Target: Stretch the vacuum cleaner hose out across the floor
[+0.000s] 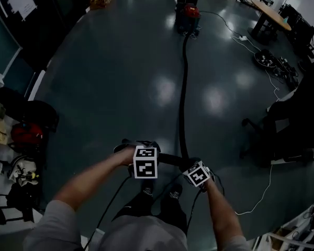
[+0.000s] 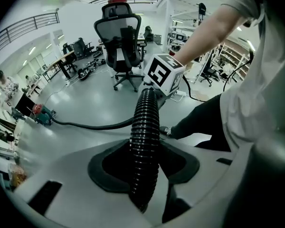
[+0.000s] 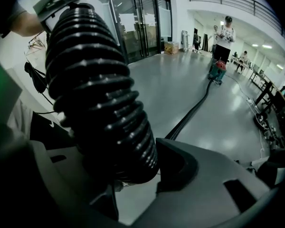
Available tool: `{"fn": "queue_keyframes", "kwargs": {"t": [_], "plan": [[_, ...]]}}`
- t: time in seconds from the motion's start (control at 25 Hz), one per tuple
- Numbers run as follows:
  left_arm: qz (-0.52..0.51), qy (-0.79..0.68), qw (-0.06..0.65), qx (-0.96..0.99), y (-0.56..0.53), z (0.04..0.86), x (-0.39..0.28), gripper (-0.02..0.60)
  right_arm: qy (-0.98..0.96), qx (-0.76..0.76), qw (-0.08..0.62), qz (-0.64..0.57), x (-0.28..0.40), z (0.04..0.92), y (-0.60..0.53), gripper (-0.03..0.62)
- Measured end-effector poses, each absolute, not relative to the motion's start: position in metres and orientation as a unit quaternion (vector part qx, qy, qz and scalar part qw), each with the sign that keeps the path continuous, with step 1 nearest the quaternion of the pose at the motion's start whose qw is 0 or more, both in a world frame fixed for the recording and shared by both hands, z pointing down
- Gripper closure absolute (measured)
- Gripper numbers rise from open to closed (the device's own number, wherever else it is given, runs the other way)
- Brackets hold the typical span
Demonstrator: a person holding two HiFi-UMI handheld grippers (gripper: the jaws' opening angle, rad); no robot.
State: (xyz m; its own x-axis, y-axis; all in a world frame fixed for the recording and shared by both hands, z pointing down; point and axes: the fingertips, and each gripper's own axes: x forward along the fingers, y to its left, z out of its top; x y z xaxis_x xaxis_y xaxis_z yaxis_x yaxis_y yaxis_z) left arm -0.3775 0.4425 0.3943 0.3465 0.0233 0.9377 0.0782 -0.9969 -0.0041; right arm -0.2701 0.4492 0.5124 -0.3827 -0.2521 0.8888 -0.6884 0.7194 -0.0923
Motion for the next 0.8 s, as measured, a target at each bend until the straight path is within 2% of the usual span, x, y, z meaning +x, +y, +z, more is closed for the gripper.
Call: {"fn": "queue_keyframes", "kwargs": {"t": [0.52,0.68,0.8], "plan": [[-0.627,0.034,0.025,-0.778,0.579,0.455,-0.392,0.397,-0.825,0.187,0.528,0.075,-0.281,0.565,0.541,0.391],[-0.634,0.034,0.018,-0.773,0.614,0.469,-0.389,0.399,-0.828,0.208,0.518,0.044,-0.277,0.579,0.559,0.383],[-0.632,0.023,0.022,-0.774,0.63,0.471,-0.391,0.399,-0.825,0.25,0.507,0.023,-0.276,0.576,0.558,0.35]]}}
